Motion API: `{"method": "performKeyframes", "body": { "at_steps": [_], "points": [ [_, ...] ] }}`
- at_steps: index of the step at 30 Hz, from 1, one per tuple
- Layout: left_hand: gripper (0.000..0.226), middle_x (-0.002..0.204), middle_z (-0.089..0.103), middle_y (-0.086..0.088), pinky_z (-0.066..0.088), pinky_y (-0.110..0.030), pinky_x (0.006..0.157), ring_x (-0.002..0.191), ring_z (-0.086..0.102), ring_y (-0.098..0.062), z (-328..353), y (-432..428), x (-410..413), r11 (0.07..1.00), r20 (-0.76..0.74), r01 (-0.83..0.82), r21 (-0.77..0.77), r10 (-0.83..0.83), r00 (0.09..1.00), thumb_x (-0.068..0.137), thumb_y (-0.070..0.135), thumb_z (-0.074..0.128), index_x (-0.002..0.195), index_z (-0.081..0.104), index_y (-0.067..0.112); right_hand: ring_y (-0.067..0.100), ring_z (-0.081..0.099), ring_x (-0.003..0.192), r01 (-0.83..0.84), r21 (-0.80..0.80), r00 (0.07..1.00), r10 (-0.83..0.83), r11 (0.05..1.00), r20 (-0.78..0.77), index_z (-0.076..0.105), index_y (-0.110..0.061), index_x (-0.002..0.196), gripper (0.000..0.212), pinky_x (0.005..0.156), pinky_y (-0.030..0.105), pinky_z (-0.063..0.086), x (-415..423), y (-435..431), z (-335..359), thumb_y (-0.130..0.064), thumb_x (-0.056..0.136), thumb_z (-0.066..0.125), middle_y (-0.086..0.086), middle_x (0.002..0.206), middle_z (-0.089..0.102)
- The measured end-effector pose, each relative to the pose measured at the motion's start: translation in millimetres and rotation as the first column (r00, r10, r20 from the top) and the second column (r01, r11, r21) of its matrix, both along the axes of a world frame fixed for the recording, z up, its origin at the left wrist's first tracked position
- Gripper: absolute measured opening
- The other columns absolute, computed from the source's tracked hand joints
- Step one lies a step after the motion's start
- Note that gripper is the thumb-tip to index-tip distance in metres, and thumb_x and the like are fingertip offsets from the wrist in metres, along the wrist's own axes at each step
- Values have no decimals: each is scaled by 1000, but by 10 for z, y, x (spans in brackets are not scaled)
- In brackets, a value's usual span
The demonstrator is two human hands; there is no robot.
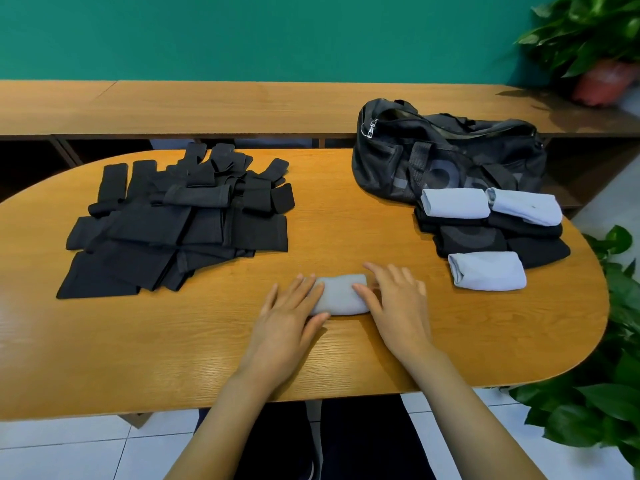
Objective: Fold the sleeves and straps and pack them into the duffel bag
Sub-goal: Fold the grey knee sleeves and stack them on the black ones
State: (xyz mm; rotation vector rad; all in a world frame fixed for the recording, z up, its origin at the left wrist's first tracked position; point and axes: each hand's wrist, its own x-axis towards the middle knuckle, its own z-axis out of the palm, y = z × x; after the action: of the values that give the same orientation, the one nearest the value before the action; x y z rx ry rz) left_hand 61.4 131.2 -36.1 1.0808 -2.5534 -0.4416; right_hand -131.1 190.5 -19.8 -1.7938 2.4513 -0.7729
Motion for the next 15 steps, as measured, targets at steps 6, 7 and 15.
{"method": "performKeyframes", "body": {
  "at_steps": [6, 7, 15],
  "points": [
    [61, 158, 17, 19, -1, -23, 117, 146, 10, 0, 3, -61, 8, 1000, -6, -7, 29, 7, 1000, 98, 51, 46, 153, 27, 33, 6, 4, 150, -289, 161, 953, 300, 944, -45, 20, -25, 155, 76, 121, 30, -7, 99, 130, -100, -66, 95, 2, -11, 161, 19],
    [61, 157, 21, 18, 1, -22, 116, 146, 14, 0, 11, -77, 10, 1000, -10, 2, 25, -1, 1000, 97, 49, 50, 152, 29, 33, 5, 0, 150, -296, 202, 950, 310, 934, -40, 17, -25, 156, 77, 121, 31, -10, 85, 143, -136, -66, 93, 0, -11, 162, 15],
    [46, 125, 62, 11, 30, -25, 90, 113, 50, -11, 73, -53, -50, 993, -99, -114, -30, 110, 989, 87, 18, 64, 132, 58, 25, 8, 2, 151, -341, 5, 939, 341, 940, -33, 55, -23, 124, 58, 122, 40, -3, 90, 264, -11, -61, 100, 18, -5, 161, 21]
  ]
}}
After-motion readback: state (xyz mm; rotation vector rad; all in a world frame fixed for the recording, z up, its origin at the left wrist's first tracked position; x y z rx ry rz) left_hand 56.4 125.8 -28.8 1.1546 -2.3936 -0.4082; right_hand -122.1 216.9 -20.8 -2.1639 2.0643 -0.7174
